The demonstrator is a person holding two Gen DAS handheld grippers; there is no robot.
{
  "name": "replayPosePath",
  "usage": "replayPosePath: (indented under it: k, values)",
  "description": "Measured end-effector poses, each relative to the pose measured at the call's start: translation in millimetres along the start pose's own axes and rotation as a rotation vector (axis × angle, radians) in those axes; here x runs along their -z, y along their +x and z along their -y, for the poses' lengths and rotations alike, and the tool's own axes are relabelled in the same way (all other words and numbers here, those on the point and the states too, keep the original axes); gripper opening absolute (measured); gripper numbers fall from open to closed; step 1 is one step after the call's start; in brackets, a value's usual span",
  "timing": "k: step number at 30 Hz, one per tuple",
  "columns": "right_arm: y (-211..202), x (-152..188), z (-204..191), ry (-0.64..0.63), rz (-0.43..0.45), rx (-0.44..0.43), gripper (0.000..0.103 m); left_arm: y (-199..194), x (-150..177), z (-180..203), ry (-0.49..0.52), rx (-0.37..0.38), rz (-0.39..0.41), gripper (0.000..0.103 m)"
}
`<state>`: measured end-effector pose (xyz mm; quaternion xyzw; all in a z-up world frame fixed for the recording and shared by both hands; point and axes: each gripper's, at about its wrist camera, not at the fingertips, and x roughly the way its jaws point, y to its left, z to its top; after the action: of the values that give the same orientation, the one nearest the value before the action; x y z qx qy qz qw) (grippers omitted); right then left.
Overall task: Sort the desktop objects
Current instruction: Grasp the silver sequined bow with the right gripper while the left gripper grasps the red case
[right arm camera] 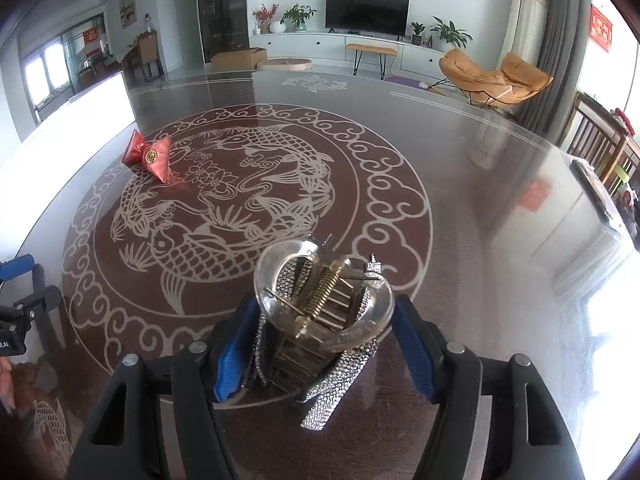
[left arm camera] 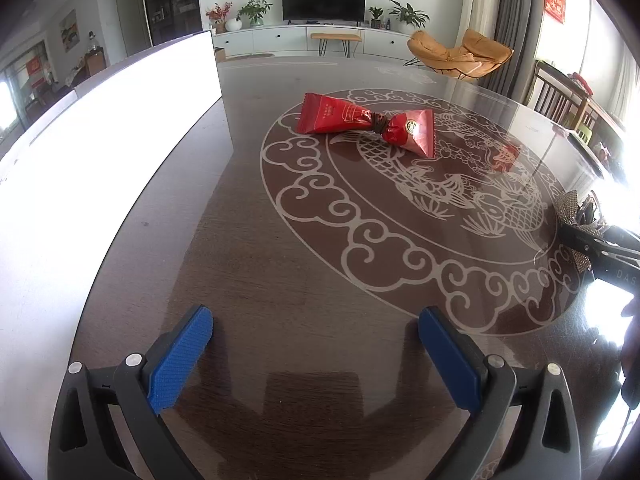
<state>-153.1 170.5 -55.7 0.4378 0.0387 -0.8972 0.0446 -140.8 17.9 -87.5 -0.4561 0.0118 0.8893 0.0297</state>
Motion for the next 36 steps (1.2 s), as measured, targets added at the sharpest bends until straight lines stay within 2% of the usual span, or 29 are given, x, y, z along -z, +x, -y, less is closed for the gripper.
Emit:
replayPosePath:
  k: [10,15,18,20,23,24,26,32,36]
  values:
    - [4.3,-5.0,3.9,0.004,-0.022,-0.015,0.092,0.1,0.0,0.3,0.000,-0.001,0.000,0.103]
    - [6.2,-4.4,5.2,0.009,-0.031,-0.015,0.096,-1.4,1.4,0.5,0.005,0.002,-0.005,0.103]
    - [6.2,-4.0,6.0,0.011,-0.034,-0.013,0.098,-3.8,1.2,1.4,0.018,0.027,-0.050,0.103]
    - [6.2,-4.7,5.6,0.011,-0.034,-0.010,0.099,-7.2,-4.2,-9.7,-0.103,0.075,-0.060,0.103]
    - [5.0,-4.0,5.3,0.006,-0.031,-0.003,0.099,-6.0,-18.9,-38.4,-0.418,0.266,-0.045,0.103]
    - [4.8,-3.8,5.0,0.003,-0.030,-0.001,0.099,-3.1,-26.6,-44.2,-0.492,0.302,-0.041,0.103]
    - [4.3,-4.3,3.6,-0.001,-0.028,0.004,0.099,1.8,-49.6,-47.6,-0.565,0.284,-0.024,0.103]
    - [4.3,-4.5,1.9,-0.005,-0.031,-0.013,0.099,23.8,-121.7,-28.3,-0.607,0.193,0.020,0.103]
    - [4.3,-4.9,-2.0,-0.017,-0.030,-0.021,0.099,45.5,-148.7,-5.6,-0.546,0.053,0.020,0.103]
